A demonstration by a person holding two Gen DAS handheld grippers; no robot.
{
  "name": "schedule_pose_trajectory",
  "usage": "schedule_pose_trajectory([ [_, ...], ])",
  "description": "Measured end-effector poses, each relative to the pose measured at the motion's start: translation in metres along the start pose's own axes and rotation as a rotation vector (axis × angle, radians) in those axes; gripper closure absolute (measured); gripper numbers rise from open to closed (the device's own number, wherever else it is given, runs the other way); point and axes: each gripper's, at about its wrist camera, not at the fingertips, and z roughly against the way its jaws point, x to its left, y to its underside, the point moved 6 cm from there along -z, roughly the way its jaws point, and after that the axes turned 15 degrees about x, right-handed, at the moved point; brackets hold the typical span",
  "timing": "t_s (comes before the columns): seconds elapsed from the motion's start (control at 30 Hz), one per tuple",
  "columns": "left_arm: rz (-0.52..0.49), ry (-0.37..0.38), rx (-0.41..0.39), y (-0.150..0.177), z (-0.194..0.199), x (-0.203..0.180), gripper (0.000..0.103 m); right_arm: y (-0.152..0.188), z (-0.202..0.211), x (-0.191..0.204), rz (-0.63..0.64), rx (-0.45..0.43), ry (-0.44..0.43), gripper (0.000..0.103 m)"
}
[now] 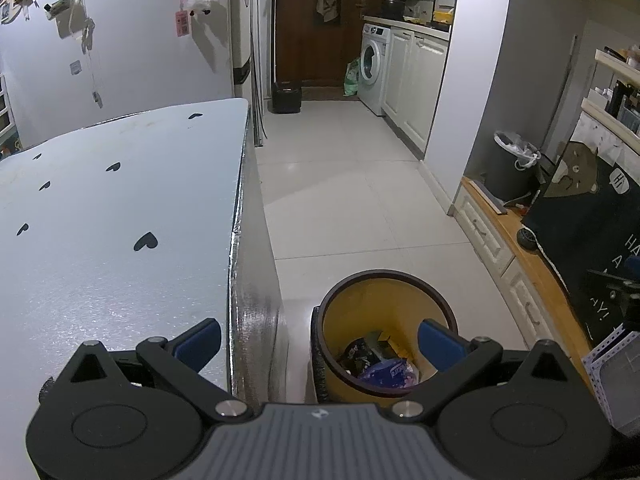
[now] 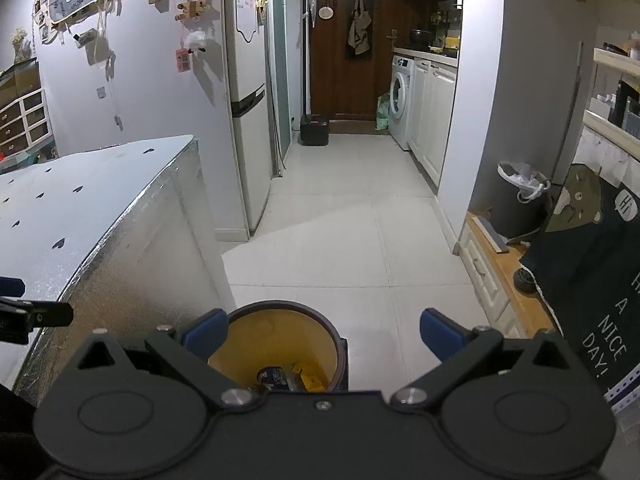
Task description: Collect trash
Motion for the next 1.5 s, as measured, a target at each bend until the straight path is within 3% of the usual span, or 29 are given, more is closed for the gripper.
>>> schedule_pose_trajectory([
  [1.5,-0.015,0.013,0.006,-0.0019,-0.0052,-0.0089,0.000,0.0013,-0.0068,0.0047,0.021,0.027,-0.012,0.000],
])
